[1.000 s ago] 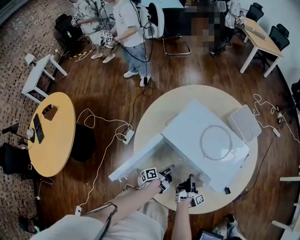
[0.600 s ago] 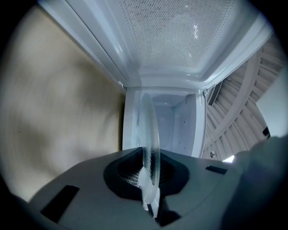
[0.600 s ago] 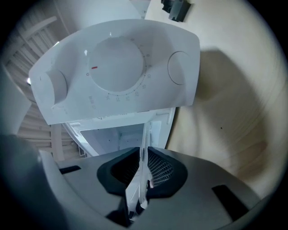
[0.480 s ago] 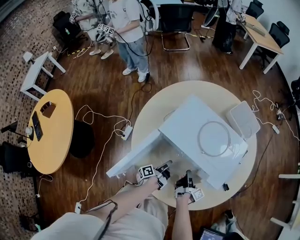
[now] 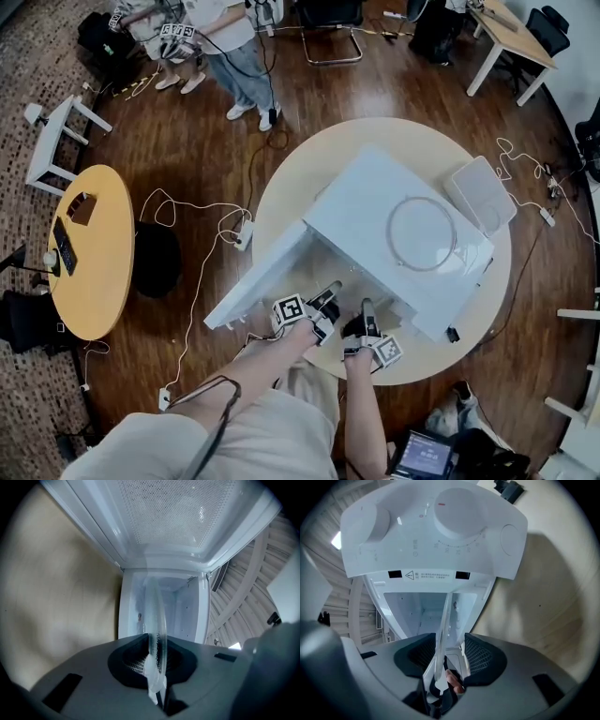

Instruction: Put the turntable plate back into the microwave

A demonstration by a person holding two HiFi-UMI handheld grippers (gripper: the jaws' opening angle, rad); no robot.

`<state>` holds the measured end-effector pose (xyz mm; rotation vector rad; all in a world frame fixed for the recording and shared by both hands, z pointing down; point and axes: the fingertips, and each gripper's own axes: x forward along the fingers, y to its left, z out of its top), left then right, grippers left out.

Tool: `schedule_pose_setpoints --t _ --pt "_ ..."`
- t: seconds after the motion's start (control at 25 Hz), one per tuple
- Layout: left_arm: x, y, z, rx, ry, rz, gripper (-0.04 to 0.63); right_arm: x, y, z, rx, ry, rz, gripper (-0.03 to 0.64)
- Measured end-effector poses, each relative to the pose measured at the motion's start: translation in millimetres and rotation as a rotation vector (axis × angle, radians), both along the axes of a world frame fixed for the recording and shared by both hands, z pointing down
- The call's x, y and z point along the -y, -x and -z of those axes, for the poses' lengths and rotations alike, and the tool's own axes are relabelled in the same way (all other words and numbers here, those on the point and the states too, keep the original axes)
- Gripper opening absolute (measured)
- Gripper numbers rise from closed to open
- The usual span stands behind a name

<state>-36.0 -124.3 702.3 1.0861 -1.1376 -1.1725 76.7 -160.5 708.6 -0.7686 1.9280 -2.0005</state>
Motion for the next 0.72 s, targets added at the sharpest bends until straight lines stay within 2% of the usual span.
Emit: schedule_pose_setpoints --t 0.36,0.56,0.72 --pt "14.3 5.6 9.7 0.019 -0.030 -0.001 0.032 8.0 13.9 4.4 0.027 0.009 -0.018 0.170" --pt "17.6 9.7 4.0 0.032 -0.007 -0.006 0.032 16.1 15.8 2.3 0.007 0.016 -0.040 0.170" --pt "27.0 9.7 6.8 0.022 -0.020 -0.007 0.032 21.1 17.8 -1.5 -0.012 0.023 -0.042 0.170"
